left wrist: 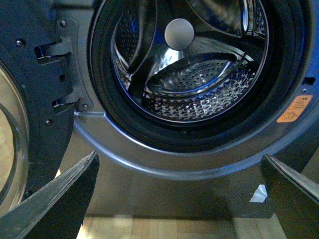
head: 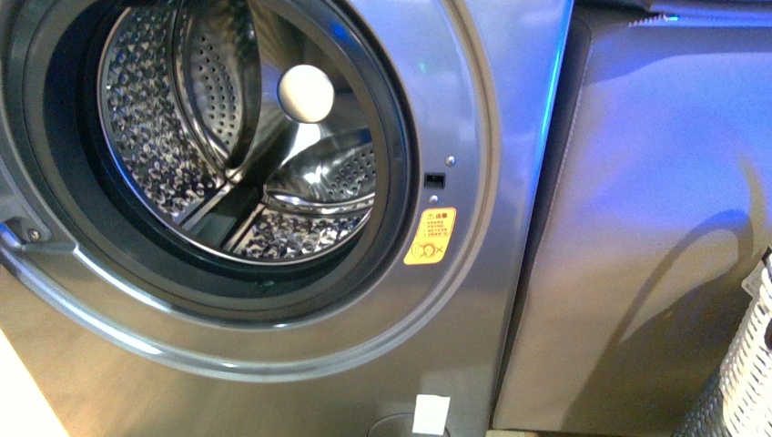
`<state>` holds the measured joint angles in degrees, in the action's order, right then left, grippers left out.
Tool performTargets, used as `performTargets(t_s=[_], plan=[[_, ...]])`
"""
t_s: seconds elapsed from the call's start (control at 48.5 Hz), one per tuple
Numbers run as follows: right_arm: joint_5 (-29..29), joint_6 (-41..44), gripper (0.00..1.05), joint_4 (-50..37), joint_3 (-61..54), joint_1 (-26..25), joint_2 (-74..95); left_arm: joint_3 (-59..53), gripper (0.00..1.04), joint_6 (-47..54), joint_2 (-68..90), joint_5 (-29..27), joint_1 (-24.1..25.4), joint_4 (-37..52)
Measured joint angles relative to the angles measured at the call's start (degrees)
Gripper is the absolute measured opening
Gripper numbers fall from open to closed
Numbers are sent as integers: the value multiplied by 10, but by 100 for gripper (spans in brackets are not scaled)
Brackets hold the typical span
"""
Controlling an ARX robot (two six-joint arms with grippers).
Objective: Put clothes into washing machine
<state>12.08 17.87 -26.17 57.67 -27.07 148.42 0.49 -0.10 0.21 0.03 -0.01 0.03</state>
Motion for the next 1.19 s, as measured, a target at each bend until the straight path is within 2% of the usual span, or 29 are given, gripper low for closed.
performTargets(t_s=[0.453, 1.195], plan=[[-6, 15, 97, 3, 60, 13, 68, 0, 98, 0, 0, 0, 0, 0], [29, 45, 97, 101, 220, -8, 155, 0, 98, 0, 0, 0, 0, 0]])
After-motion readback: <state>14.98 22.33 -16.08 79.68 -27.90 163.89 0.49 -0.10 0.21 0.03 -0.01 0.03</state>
